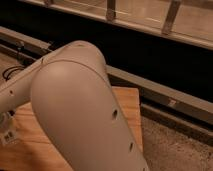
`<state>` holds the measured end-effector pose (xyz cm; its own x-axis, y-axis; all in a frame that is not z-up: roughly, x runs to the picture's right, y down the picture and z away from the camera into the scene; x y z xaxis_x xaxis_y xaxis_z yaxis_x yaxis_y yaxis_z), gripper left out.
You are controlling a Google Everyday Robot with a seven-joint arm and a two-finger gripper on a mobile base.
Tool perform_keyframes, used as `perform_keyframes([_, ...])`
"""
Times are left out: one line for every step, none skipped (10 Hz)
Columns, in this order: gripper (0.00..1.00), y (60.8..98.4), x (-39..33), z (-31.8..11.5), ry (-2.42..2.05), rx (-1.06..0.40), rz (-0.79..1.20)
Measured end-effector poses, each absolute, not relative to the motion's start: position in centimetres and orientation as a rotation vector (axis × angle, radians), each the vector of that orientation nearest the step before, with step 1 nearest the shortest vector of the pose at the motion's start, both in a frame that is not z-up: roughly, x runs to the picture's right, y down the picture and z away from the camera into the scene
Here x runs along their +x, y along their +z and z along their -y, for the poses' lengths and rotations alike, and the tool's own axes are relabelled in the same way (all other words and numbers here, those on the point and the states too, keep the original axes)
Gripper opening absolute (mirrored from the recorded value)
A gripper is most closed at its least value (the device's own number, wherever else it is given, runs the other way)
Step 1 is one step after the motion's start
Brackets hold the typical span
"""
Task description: Place the bottle in the ceramic bowl
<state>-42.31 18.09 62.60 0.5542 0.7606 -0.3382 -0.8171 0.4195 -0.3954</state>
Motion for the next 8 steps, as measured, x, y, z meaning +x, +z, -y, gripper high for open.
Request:
perform_keyframes([0.00, 62.6, -42.3, -18.1, 0.992, -0.560, -0.113])
perform_keyframes([0.00, 62.6, -42.3, -18.1, 0.991, -0.560, -0.113])
perform_keyframes([0.00, 62.6, -42.5, -18.0, 0.985, -0.558, -0.114])
perform_keyframes([0.00, 62.5, -42.8, -17.6, 0.966, -0.552, -0.122])
perform_keyframes([0.00, 62.6, -43.2, -16.8, 0.953, -0.551, -0.125])
perform_keyframes([0.00, 62.9, -42.9, -15.4, 0.948, -0.541, -0.133])
perform_keyframes([0.00, 63.1, -42.0, -13.6, 0.953, -0.529, -0.141])
perform_keyframes([0.00, 63.4, -40.2, -11.0, 0.969, -0.512, -0.149])
